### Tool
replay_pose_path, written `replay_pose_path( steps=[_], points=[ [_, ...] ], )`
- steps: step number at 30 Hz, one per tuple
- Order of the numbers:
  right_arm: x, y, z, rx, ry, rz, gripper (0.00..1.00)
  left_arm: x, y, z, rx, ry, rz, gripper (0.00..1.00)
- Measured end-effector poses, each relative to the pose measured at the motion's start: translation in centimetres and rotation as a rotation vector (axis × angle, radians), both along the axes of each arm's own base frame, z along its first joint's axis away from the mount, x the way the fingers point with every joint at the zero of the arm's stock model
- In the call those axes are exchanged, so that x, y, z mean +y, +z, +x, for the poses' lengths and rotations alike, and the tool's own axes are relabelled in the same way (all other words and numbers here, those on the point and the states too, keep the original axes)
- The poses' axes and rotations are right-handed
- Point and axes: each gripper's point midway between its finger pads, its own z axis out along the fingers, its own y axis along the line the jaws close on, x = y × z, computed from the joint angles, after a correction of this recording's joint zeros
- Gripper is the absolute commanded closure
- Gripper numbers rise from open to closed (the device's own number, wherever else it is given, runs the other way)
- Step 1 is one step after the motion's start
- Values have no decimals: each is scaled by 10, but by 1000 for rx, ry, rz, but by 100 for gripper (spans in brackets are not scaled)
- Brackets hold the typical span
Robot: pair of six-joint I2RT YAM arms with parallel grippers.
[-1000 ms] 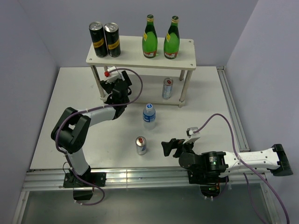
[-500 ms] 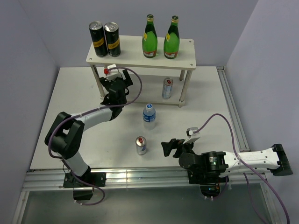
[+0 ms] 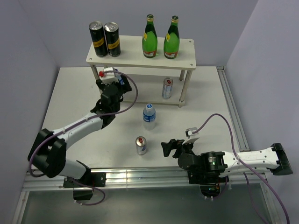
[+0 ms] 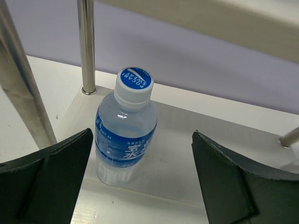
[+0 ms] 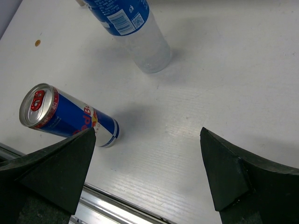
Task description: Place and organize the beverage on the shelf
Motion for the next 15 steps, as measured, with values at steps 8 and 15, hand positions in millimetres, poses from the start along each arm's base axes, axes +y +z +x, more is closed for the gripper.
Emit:
replay_pose_path(
  steps=[8,15],
  points=[
    [1,-4,-1,0,5,-21,0,4,35,-26,-47,-34,-33,8],
    [1,-5,-1,-1,5,-36,0,-14,36,-76,-10,-196,-23,11]
  ],
)
